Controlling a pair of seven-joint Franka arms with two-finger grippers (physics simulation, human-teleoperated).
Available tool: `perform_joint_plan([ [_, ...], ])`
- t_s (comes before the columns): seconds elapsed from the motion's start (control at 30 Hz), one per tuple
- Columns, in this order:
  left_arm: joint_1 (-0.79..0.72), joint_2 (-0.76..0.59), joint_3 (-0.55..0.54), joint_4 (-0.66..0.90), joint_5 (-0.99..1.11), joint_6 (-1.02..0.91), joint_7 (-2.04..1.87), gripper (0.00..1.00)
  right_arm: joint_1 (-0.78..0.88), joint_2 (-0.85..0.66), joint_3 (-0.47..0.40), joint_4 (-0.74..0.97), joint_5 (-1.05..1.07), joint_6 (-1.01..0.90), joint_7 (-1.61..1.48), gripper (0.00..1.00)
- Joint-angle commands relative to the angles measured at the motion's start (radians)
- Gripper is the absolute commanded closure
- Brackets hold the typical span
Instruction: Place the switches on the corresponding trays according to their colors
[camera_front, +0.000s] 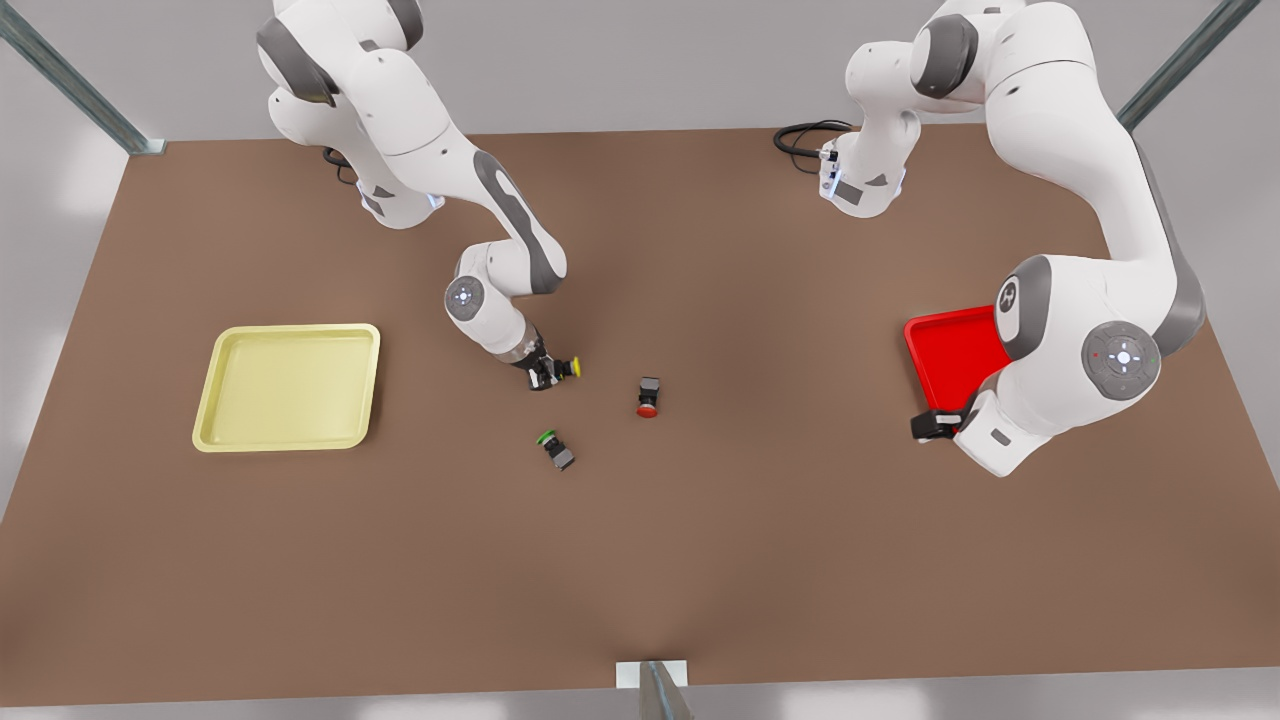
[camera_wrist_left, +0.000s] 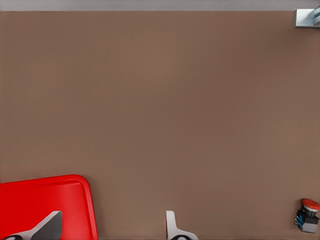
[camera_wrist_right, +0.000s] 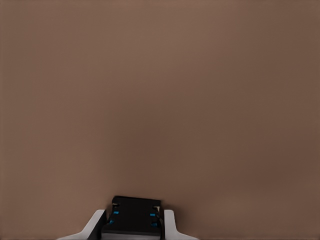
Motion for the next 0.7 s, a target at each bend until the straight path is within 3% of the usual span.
perform_joint_plan([
  [0.0,0.0,0.0,0.0,0.0,0.0,0.0,0.0,0.0,0.0,-0.001,0.0,0.0,0.0,0.0,0.0,0.45],
  [0.67,0.002,0.0,0.002,0.0,0.0,0.0,0.0,0.0,-0.028,-0.042,0.003,-0.003,-0.002,-0.034,-0.021,0.47],
])
